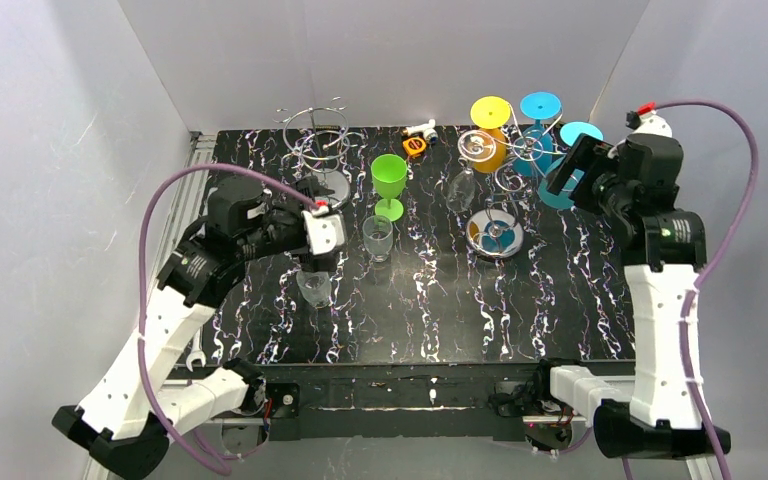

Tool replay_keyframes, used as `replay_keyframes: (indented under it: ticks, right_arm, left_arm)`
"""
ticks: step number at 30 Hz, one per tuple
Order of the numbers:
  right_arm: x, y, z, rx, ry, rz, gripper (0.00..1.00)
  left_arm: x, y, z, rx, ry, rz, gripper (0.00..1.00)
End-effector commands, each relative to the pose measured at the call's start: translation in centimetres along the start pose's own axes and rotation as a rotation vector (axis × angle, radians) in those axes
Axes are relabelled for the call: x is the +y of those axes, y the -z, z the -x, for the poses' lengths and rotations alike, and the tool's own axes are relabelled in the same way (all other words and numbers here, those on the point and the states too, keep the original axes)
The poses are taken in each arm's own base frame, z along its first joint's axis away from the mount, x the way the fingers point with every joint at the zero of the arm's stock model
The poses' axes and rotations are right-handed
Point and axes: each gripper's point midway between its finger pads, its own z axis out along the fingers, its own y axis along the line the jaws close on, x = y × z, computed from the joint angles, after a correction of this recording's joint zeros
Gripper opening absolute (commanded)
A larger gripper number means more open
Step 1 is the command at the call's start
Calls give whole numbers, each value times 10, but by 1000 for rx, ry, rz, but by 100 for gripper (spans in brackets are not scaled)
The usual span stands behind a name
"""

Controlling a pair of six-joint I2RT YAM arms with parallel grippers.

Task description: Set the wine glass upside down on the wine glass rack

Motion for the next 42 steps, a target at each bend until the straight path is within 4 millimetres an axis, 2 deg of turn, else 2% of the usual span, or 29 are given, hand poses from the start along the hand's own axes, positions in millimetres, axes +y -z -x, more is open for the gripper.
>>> replay_keyframes:
  ticks: [1,4,8,10,12,16,19,22,24,25,27,28,32,35,38,39,41,42]
  right_arm:
    - [-7,51,23,-114,17,-38,92]
    - [4,69,35,-156,4,13,92]
    - [42,77,43,-139,-35,198,91]
    - [55,79,48,-146,-42,263,92]
    - [62,77,51,-136,-37,293,97]
    - [67,76,59,-145,-20,311,98]
    - [70,73,60,-144,-26,320,98]
    - [81,74,62,-156,-73,382,98]
    - [94,83,66,-172,-105,452,98]
    - [101,95,72,-207,-124,503,98]
    - [97,110,82,-304,-119,503,98]
    - [91,106,80,-304,-112,467,98]
    - [91,106,79,-326,-92,480,96]
    - [94,108,79,-328,-76,502,94]
    - [95,107,77,-324,-77,506,93]
    - [95,108,77,-323,-77,507,93]
    - [95,107,76,-320,-79,507,93]
    - [95,108,76,-321,-79,509,93]
  left_arm:
    - [26,0,-6,78,181,114,98]
    - [31,-4,-15,125,284,144,98]
    - [45,-9,-21,175,389,195,98]
    - [50,-19,-20,178,394,174,98]
    - [55,-32,-18,159,391,146,92]
    - [60,-69,-16,143,440,41,83]
    - [59,-99,-25,159,458,-31,80]
    - [50,-126,-37,168,378,-121,77]
    - [44,-154,-56,189,318,-196,76]
    - [46,-180,-75,216,290,-222,76]
    - [54,-212,-95,241,244,-225,73]
    - [57,-229,-108,253,212,-228,70]
    - [62,-252,-135,310,186,-208,64]
    - [61,-259,-145,331,195,-196,48]
    - [55,-254,-144,341,202,-206,16]
    - [54,-251,-142,342,202,-207,9]
    - [53,-243,-135,336,193,-205,0]
    - [54,-238,-130,335,187,-197,0]
